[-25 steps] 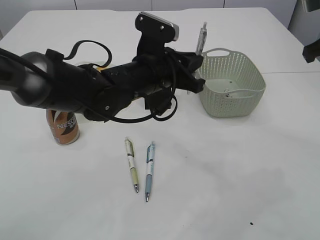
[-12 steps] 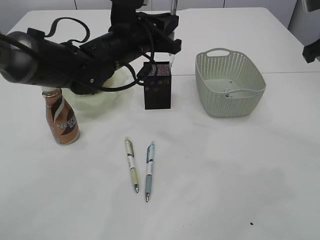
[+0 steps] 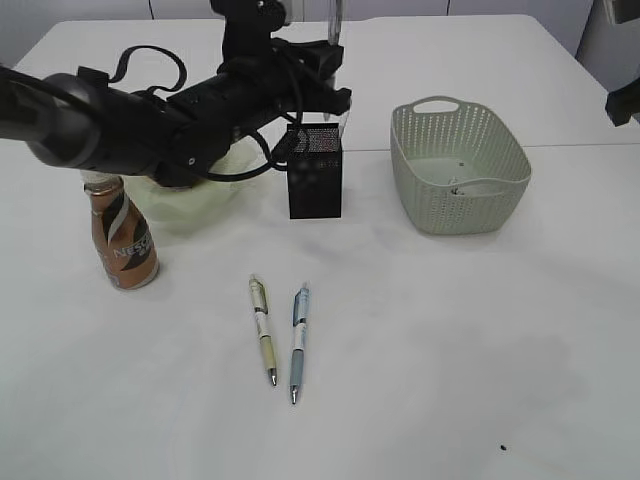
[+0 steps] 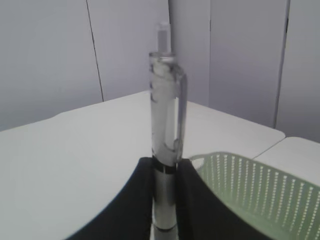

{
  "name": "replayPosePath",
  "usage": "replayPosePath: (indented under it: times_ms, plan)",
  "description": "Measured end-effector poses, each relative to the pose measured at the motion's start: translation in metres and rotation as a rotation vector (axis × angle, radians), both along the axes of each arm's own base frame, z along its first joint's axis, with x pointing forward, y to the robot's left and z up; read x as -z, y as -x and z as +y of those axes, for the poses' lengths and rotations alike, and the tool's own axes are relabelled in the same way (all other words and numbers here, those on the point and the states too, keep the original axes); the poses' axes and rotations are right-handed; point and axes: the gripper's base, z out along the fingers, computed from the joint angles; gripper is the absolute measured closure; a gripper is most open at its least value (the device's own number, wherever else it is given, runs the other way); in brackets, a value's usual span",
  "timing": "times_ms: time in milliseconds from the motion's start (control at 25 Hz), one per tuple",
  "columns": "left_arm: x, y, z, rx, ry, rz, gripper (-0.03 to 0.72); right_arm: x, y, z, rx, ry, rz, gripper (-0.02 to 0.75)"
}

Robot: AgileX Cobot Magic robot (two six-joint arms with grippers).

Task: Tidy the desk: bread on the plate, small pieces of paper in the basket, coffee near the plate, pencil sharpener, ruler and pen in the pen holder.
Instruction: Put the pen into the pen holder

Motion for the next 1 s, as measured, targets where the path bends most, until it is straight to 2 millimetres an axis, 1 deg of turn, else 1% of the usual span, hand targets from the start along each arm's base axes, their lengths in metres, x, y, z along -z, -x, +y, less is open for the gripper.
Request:
replayPosePath:
  times_ms: [120, 360, 760, 1000]
  plan:
    - [0.013, -0.006, 0.005, -0.02, -0.012, 0.033, 0.622, 0.0, 0.0, 0.0, 0.0, 0.0, 0.0, 0.446]
    - [0.024, -0.009, 0.007, -0.032, -0.014, 0.057, 0.62, 0.0, 0.0, 0.0, 0.0, 0.0, 0.0, 0.446]
    - [0.027, -0.027, 0.0, -0.044, -0.011, 0.049, 0.62, 0.0, 0.0, 0.0, 0.0, 0.0, 0.0, 0.446]
    - [0.031, -0.034, 0.011, -0.072, -0.027, 0.073, 0.618, 0.0, 0.0, 0.0, 0.0, 0.0, 0.0, 0.446]
